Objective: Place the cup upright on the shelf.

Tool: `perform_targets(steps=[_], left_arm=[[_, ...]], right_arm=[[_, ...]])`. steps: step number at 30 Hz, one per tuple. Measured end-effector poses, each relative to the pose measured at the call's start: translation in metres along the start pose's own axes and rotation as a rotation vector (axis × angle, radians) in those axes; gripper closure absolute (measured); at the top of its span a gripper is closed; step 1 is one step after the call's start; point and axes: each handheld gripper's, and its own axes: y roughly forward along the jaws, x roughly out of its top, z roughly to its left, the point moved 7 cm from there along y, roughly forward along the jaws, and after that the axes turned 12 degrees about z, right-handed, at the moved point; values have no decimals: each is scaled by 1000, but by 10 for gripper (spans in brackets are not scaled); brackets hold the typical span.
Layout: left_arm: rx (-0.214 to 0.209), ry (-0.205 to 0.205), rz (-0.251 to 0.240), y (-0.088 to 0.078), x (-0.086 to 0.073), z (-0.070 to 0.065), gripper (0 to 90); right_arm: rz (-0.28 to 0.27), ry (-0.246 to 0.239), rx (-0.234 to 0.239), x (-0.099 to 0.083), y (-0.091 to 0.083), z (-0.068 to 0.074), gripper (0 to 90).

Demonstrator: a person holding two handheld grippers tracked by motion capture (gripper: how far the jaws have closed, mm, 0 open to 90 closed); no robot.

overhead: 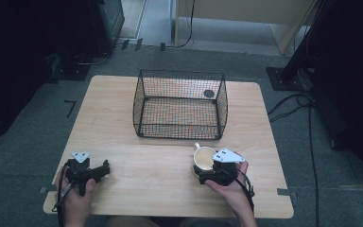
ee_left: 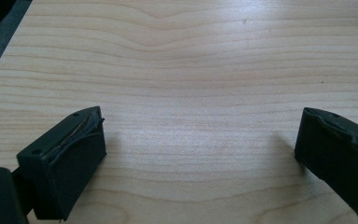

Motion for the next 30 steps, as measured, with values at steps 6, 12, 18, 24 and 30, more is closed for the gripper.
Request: perform_targets(steps=[6, 12, 18, 24, 30], left_arm=[[0, 0, 0, 0, 0, 0, 18], [0, -1, -1, 0, 0, 0, 18], [0, 0, 0, 0, 0, 0, 18], [0, 0, 0, 0, 0, 0, 19], [0, 0, 0, 0, 0, 0, 18]], right_arm=[[17, 13, -14, 0, 3, -1, 84], [30, 11, -30, 1, 2, 0, 91], [23, 19, -8, 4, -4, 0, 93], [10, 17, -13, 13, -14, -1, 93], [1, 28, -8, 23, -22, -1, 93]])
